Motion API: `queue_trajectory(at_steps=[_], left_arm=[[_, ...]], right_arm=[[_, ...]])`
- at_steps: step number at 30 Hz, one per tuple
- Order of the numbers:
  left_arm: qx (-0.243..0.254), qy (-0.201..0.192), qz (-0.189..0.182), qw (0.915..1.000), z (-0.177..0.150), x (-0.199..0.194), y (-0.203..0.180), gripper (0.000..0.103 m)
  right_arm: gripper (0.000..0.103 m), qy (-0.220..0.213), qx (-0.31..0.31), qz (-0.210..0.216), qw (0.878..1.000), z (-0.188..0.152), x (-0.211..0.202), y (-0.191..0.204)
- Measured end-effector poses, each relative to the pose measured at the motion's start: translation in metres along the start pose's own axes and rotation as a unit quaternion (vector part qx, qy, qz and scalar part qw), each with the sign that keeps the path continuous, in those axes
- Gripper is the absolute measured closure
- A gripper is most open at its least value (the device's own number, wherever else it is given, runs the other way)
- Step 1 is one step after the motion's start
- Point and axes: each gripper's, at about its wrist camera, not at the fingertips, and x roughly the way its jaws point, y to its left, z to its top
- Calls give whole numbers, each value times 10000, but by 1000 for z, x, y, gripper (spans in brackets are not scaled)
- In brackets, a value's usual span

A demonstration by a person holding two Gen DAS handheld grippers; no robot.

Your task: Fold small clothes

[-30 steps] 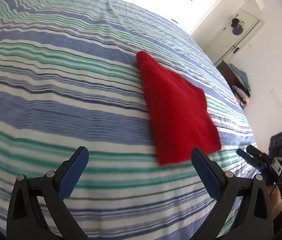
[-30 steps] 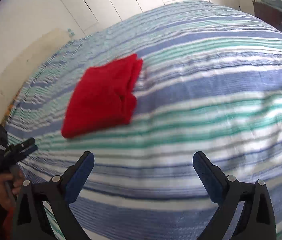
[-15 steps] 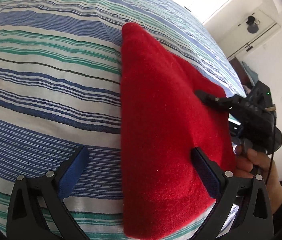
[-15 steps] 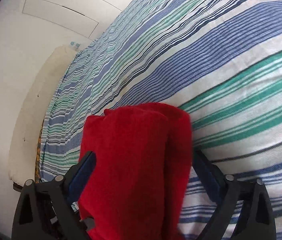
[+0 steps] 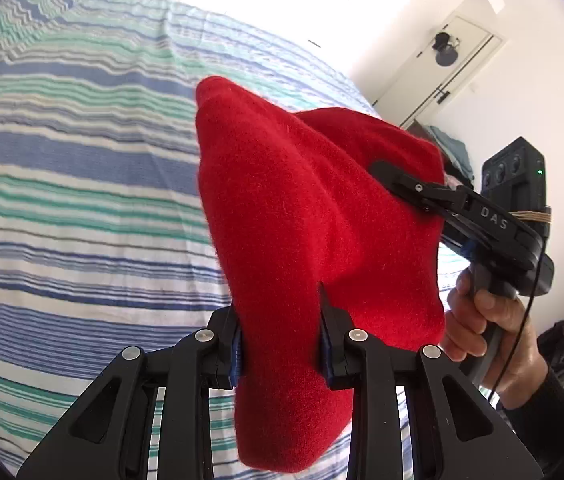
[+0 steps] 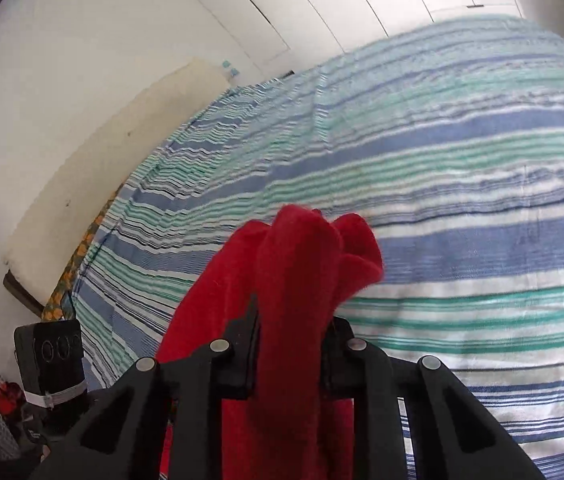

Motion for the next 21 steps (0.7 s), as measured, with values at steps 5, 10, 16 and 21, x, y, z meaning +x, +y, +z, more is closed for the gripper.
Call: queue_trajectory(at_steps=[5,10,16,21], left_arm=[[-19,541,717,9960,2,37,16,43],[396,433,1795,9820,-56,22,24,37],[1480,-158,2889,9457,-146,-56,-8,4],[1485,-311,3300,9317,-179,-93,-38,4]], right_arm=[[77,117,235,-131,9996,10,5,0],[34,630,353,-2229,9722,-28,11,-47],[10,362,257,-2945,9546,-132,-91,-44],[8,526,677,-3280,9408,-227,-163,-9]])
